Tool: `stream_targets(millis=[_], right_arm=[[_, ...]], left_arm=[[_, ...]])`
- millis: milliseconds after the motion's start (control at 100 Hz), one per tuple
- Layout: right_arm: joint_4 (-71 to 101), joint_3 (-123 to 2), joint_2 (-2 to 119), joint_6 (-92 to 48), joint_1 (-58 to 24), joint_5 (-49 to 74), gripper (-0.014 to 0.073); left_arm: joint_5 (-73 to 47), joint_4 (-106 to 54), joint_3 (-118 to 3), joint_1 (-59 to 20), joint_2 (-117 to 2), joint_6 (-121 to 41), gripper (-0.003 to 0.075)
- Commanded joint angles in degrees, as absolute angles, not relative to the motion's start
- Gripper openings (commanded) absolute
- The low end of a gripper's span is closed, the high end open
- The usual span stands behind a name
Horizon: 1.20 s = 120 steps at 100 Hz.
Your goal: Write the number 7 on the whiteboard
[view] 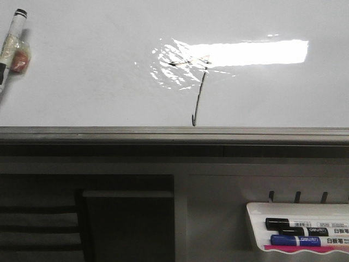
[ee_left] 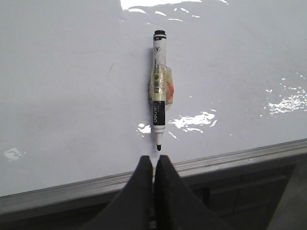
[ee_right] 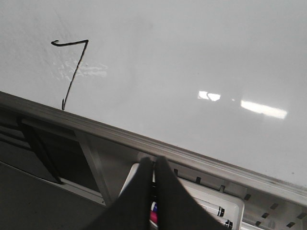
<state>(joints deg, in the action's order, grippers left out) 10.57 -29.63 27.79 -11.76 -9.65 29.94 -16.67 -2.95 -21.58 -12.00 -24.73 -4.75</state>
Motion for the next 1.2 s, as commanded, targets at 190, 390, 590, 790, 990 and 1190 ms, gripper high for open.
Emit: stream_targets(millis=[190,390,590,790,990,1190], right_arm=[[10.6,-31.0,27.9,-11.4,-9.3,26.2,-0.0046],[10.6,-31.0,27.9,-11.4,-9.3,26.2,-0.0046],[10.6,-31.0,27.9,-11.4,-9.3,26.2,-0.0046],[10.6,-31.0,27.9,-11.4,-9.3,26.2,-0.0046],[10.6,-31.0,28.0,-11.4,-9.3,26.2,-0.0046],[10.6,-31.0,28.0,-11.4,-9.3,26.2,-0.0046]], left_arm=[[-11.9,-3.5,-22.9,-12.0,-23.6,-4.2,-0.0020],[-10.3,-3.0,-15.2,-9.2,-11.3,-4.2,-0.0020],[-4.8,-3.0,-4.9,-6.5,-1.0,-4.2,-0.0020],[3.0,-3.8,1.8,-6.4,1.9,-4.2,-0.0020],[1.0,-3.9,1.9,-6.4,1.9,-4.2,-0.0020],[1.0,-3.9,1.9,-6.4,1.9,-4.2,-0.0020]])
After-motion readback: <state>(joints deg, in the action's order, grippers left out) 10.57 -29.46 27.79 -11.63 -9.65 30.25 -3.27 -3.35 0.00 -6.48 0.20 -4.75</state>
